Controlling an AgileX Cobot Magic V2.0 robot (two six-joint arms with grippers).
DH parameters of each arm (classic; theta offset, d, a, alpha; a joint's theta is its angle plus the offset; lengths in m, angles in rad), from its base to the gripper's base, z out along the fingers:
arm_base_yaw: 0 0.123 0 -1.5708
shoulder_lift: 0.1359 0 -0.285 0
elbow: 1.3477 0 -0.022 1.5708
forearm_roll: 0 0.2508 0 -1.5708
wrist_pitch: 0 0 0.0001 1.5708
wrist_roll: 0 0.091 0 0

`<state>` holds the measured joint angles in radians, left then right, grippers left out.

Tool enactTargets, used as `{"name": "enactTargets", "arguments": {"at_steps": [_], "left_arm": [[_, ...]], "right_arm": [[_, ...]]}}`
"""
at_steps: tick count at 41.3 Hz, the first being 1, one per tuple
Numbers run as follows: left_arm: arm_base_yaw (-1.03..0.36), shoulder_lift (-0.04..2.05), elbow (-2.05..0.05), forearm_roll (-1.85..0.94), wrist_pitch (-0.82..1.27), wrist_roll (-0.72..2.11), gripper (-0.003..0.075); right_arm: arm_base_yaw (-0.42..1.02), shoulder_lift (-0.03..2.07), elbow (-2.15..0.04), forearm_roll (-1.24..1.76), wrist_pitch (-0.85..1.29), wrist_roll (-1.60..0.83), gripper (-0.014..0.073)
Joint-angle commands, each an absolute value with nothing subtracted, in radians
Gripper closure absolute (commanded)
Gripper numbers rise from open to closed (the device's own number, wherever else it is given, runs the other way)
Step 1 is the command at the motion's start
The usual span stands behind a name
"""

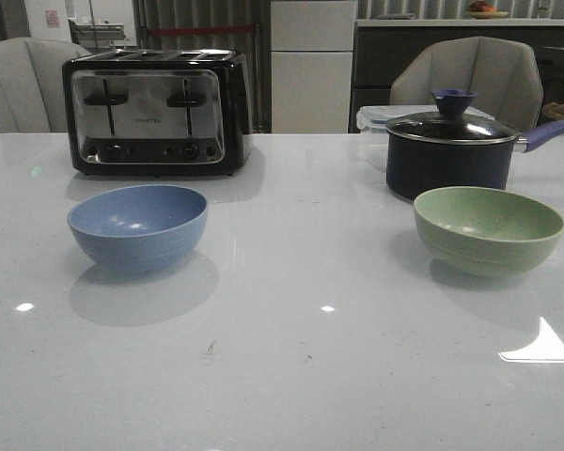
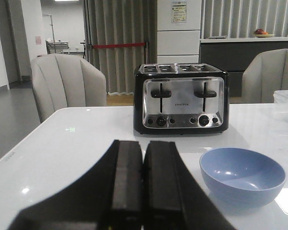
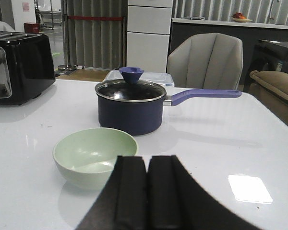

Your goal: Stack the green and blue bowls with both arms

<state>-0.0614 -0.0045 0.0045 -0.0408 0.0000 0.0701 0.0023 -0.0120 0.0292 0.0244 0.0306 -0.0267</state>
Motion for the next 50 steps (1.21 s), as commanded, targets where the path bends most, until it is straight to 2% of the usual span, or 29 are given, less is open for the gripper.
{"name": "enactTargets", "arguments": {"at_steps": [1, 25, 37, 44, 50], "left_arm": [[-0.066, -0.025, 0.009, -0.043, -0.089, 0.064, 0.0620], [-0.066, -0.025, 0.009, -0.043, -0.089, 0.064, 0.0620], [-0.064, -0.025, -0.039, -0.063, -0.187, 0.065, 0.0620], [-0.064, -0.013, -0.224, -0.063, -0.025, 0.065, 0.0620], [-0.064, 0.079, -0.442, -0.063, 0.182, 0.065, 0.0620]], "right_arm": [[-0.004, -0.029, 0.025, 0.019, -0.066, -0.029, 0.0552], [-0.004, -0.029, 0.025, 0.019, -0.070, -0.029, 0.0552], [-0.004, -0.029, -0.009, 0.019, -0.084, -0.029, 0.0552], [-0.004, -0.029, -0.192, 0.019, 0.033, -0.029, 0.0552], [-0.004, 0.013, -0.391, 0.019, 0.193, -0.029, 0.0552]]}}
